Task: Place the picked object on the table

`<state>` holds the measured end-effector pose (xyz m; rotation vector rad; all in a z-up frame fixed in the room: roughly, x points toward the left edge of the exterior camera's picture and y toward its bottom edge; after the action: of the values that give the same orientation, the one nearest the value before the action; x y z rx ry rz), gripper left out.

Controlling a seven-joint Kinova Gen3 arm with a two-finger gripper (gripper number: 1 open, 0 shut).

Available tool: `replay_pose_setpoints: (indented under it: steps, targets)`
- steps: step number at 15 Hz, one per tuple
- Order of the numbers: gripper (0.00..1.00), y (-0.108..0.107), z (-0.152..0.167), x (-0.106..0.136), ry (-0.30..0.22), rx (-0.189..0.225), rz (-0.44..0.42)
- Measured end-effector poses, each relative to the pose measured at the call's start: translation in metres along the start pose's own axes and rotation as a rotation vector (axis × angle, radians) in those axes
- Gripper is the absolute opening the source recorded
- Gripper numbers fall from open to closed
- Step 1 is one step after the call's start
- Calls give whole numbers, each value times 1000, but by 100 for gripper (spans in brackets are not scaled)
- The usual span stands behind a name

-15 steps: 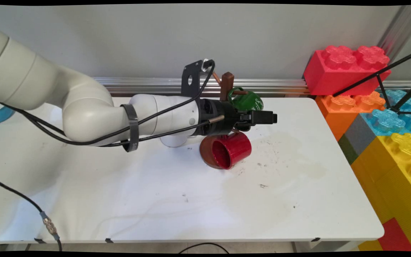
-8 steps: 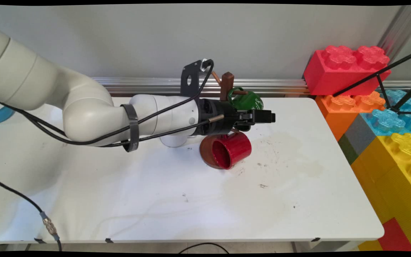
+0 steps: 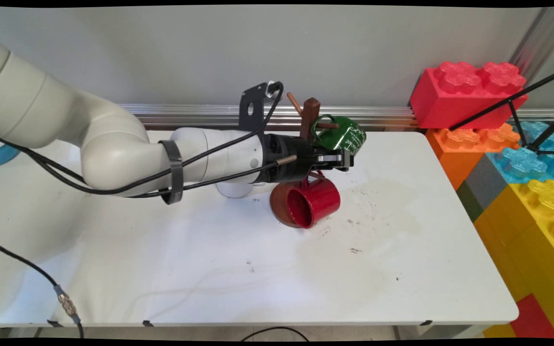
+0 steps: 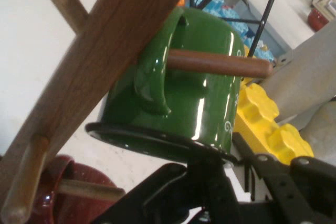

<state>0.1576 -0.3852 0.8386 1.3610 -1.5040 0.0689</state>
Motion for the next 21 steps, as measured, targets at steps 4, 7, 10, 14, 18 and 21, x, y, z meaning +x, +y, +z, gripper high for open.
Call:
replay_pose_setpoints:
  steps: [4, 7, 10, 14, 18, 21]
  targets:
    - [0, -2, -3, -1, -6, 6, -1]
    - [0, -3, -5, -1, -10, 5, -2]
    - [0, -4, -8, -1, -13, 4, -2]
    - [0, -5, -12, 0, -19, 0, -2]
    - [0, -4, -15, 1, -20, -6, -3]
    - [0, -2, -17, 2, -21, -13, -5]
